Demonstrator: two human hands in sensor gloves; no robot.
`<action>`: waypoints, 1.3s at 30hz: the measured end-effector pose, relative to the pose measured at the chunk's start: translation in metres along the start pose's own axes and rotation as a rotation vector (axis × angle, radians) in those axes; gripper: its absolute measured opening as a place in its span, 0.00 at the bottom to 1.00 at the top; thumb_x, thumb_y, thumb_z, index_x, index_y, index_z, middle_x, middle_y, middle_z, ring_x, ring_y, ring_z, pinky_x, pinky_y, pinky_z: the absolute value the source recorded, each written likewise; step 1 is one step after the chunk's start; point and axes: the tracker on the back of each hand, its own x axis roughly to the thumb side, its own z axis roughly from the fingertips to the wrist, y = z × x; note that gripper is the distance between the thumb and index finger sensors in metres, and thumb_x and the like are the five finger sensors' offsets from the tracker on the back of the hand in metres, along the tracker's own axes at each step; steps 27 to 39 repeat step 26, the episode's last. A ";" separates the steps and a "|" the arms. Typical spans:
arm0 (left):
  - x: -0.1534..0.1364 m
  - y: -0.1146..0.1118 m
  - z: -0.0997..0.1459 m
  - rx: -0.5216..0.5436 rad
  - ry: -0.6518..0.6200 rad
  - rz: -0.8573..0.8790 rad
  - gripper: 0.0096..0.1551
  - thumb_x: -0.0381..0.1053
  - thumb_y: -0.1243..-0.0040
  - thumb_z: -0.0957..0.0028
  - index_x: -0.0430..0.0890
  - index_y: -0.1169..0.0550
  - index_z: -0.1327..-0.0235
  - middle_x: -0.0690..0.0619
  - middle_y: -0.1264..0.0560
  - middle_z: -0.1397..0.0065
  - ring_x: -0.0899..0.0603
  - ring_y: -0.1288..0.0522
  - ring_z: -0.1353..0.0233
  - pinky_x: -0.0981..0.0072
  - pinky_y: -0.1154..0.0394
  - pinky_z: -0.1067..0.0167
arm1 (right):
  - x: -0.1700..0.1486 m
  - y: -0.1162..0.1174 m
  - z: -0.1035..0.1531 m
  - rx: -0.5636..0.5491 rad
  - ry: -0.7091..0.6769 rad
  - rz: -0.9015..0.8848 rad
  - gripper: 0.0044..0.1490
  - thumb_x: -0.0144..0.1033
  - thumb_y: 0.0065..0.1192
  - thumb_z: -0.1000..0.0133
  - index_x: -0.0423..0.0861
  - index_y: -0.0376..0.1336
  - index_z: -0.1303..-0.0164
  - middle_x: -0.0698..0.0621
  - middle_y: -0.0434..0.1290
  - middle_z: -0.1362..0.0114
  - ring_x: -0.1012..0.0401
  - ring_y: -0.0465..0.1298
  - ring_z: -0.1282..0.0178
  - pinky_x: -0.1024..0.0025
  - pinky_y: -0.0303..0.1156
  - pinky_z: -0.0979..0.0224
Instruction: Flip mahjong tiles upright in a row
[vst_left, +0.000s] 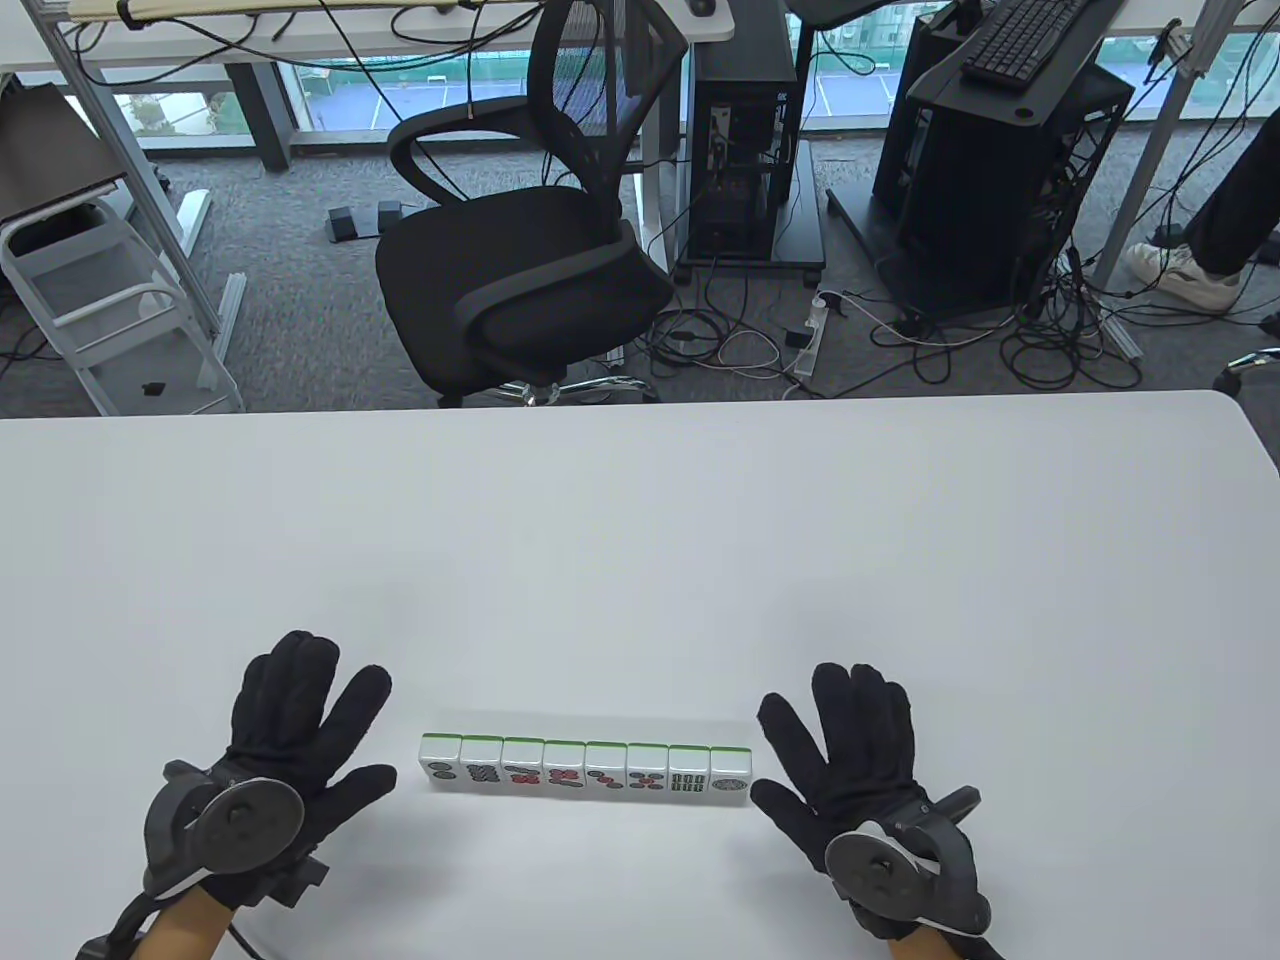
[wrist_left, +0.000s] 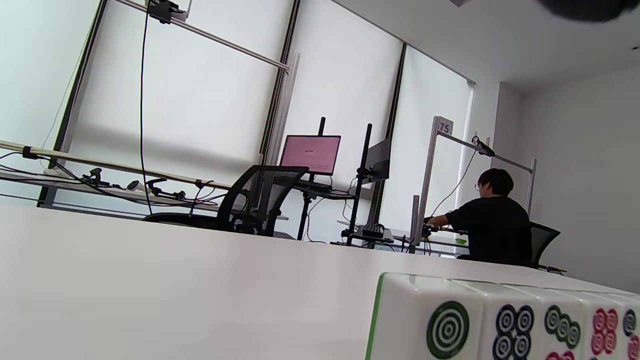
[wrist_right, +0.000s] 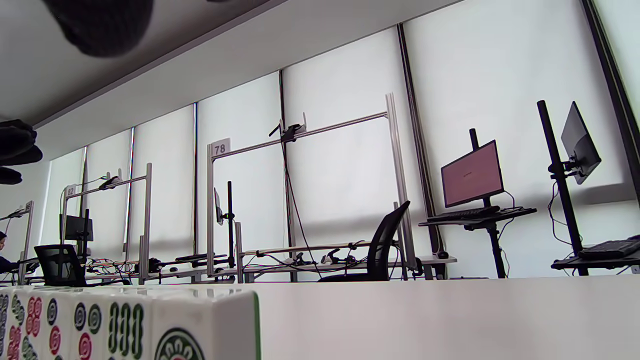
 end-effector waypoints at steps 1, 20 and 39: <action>-0.001 -0.001 0.001 -0.006 0.002 0.002 0.50 0.76 0.51 0.65 0.74 0.55 0.29 0.71 0.77 0.22 0.49 0.75 0.14 0.42 0.70 0.17 | -0.001 0.000 0.000 -0.004 0.005 0.004 0.49 0.63 0.51 0.48 0.67 0.32 0.25 0.51 0.19 0.19 0.38 0.26 0.24 0.33 0.32 0.23; -0.012 -0.016 0.010 -0.113 0.067 0.051 0.51 0.77 0.52 0.63 0.74 0.59 0.29 0.70 0.78 0.23 0.50 0.75 0.15 0.43 0.70 0.17 | 0.006 0.014 0.001 0.098 -0.058 -0.012 0.59 0.61 0.59 0.51 0.71 0.21 0.33 0.51 0.17 0.21 0.39 0.23 0.25 0.32 0.29 0.25; -0.010 -0.019 0.010 -0.134 0.049 0.047 0.50 0.76 0.51 0.62 0.73 0.58 0.29 0.70 0.75 0.21 0.50 0.72 0.13 0.43 0.67 0.16 | 0.008 0.015 0.001 0.111 -0.056 -0.019 0.57 0.62 0.56 0.50 0.71 0.22 0.33 0.51 0.17 0.21 0.40 0.23 0.25 0.32 0.29 0.25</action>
